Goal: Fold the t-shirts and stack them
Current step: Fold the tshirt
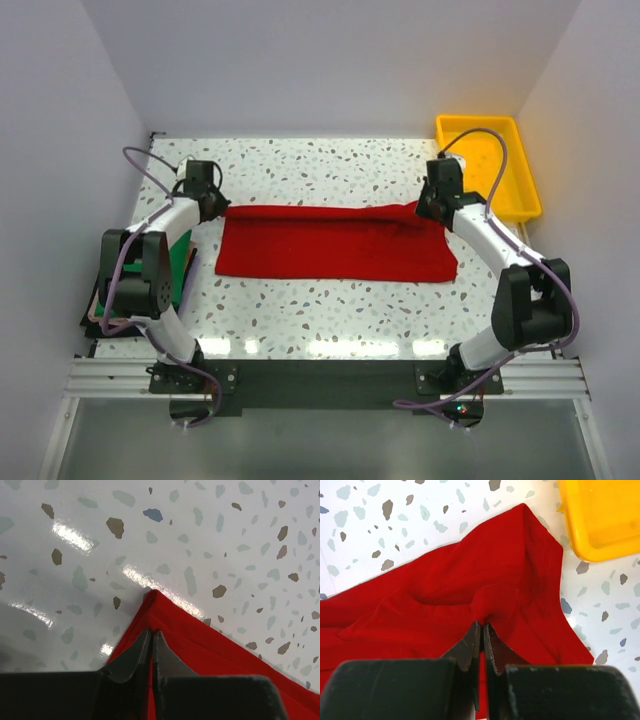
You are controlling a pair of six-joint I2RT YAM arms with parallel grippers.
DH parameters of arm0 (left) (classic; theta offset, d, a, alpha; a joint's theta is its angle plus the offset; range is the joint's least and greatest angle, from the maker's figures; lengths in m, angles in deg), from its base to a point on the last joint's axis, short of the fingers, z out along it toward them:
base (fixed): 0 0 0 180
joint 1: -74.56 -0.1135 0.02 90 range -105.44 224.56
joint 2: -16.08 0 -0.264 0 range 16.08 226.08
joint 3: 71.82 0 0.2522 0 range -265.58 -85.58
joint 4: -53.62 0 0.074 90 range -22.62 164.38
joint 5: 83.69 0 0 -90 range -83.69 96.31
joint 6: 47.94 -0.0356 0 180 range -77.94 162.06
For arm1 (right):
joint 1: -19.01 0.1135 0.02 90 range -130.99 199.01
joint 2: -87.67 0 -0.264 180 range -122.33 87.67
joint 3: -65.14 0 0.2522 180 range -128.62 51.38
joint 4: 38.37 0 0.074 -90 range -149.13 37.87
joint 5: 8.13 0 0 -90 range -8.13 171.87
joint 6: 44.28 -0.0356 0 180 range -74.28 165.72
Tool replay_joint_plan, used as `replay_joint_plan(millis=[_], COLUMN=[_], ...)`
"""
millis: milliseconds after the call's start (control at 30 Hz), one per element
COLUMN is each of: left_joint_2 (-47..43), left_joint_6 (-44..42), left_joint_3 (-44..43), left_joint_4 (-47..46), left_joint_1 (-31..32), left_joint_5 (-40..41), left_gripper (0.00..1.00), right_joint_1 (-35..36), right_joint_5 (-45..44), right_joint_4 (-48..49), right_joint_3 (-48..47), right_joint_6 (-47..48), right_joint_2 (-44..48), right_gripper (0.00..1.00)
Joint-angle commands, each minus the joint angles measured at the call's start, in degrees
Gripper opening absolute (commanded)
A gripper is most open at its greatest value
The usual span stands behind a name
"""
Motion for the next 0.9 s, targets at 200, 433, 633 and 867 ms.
replay_joint_plan(millis=[200,433,633,867], left_joint_2=[-6.18,-8.38,-15.93,-14.46], left_joint_6=[2.82,4.48,7.04,4.5], left_joint_3=[6.54,9.09,14.88,10.43], left_joint_4=[-5.15,-3.84,-3.57,-2.52], left_joint_1=[-0.46,-0.37,-0.46,0.94], left_joint_5=[-1.05,0.52,3.43,2.46], left_gripper=[0.0,0.08,0.58,0.59], right_joint_1=[-0.26,-0.26,-0.35,-0.26], right_joint_5=[-0.7,2.02,5.01,5.71], right_joint_4=[0.44,1.59,1.94,2.03], right_joint_3=[5.11,8.72,11.36,9.78], right_joint_6=[-1.54,-2.6,-3.3,-3.39], right_joint_2=[6.57,6.84,10.25,13.17], right_gripper=[0.0,0.04,0.4,0.49])
